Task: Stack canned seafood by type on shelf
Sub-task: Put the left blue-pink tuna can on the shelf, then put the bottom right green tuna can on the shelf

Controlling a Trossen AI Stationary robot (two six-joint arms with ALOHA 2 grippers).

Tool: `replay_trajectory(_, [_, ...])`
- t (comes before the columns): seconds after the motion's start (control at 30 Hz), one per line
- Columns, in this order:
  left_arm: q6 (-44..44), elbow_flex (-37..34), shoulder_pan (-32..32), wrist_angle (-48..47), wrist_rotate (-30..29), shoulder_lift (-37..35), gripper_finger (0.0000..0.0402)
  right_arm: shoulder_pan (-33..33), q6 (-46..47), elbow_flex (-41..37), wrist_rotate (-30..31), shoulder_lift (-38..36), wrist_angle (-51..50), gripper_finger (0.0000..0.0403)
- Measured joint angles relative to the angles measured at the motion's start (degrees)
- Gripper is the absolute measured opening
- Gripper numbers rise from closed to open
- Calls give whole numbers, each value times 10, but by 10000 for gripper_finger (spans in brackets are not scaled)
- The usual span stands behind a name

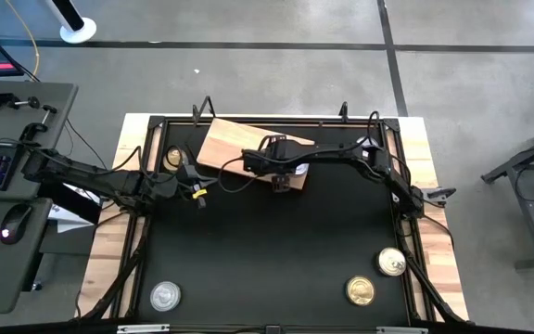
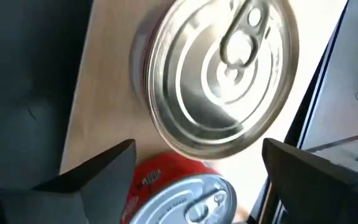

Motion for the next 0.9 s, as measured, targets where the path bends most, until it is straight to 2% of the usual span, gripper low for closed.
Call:
replay_trajectory(0.17, [-1, 0, 0, -5, -5, 0, 0, -1, -20, 0, 6, 0, -27, 351])
replay_trajectory(0.33, [-41, 0, 0, -5, -5, 0, 0, 2, -26, 0, 7, -19, -53, 351])
replay_trajectory(0.57, [-61, 0, -2, -5, -3, 0, 0, 21, 24, 35, -25, -72, -52, 351])
replay_trajectory(0.63, [-61, 0, -2, -5, -1, 0, 0, 27, 78, 56, -57, -87, -50, 351])
replay_trajectory(0.77, [-61, 0, -2, -6, 7, 0, 0, 43, 168, 79, -218, -98, -65, 351])
replay_trajectory(0.9, [-63, 0, -2, -5, 30, 0, 0, 91, 189, 67, -319, -99, -121, 340])
